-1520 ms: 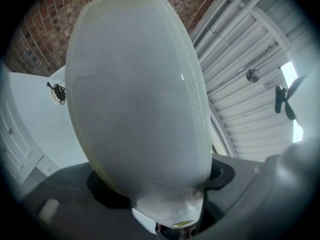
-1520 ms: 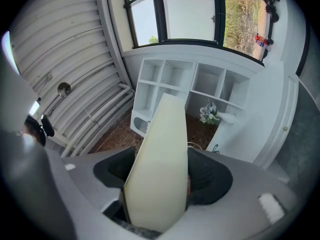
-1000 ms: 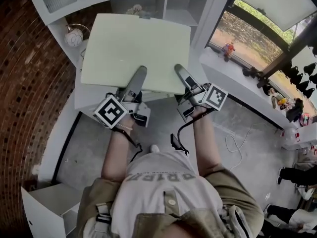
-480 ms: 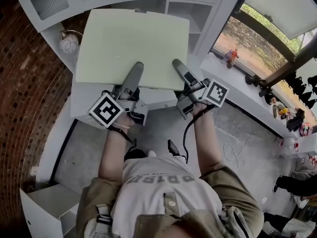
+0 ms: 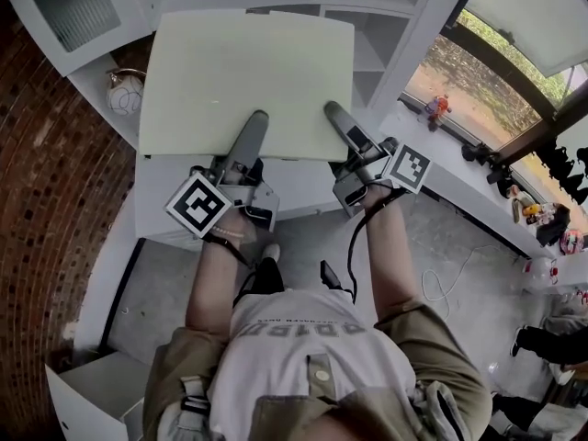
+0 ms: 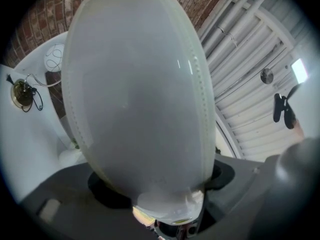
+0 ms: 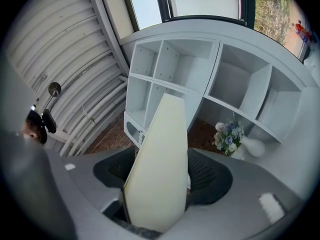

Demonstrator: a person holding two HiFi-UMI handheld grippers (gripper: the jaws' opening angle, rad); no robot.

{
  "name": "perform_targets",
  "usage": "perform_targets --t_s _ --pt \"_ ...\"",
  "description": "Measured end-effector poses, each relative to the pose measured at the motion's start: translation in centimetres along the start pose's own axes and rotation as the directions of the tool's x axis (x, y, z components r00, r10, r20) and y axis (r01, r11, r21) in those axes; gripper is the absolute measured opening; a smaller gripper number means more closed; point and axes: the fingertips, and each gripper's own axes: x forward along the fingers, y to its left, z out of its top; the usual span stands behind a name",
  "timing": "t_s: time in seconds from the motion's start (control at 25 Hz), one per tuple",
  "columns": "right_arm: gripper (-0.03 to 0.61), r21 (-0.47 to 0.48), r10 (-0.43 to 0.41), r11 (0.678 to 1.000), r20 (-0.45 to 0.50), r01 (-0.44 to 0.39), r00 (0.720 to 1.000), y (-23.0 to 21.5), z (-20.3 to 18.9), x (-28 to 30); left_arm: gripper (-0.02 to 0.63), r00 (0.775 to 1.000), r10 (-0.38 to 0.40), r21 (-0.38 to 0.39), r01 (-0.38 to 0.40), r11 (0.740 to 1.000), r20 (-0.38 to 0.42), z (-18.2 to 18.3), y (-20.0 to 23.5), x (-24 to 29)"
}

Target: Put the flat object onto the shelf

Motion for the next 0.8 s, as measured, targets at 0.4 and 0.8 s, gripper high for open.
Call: perform_targets --t_s 0.4,0.8 --pt "0.333 -0.041 -0.010 0.999 0.007 0.010 1.000 -2.5 3.6 8.3 0.390 0.999 -0.035 -0.010 0.035 0.999 0.004 6.2 4.0 5.9" --pt "0.334 -0.043 -0.051 0.998 0.020 0.052 0.998 -4.8 5.9 13.1 0.387 1.000 -0.009 -0.051 0.011 0.999 0.029 9.5 7.5 9.4"
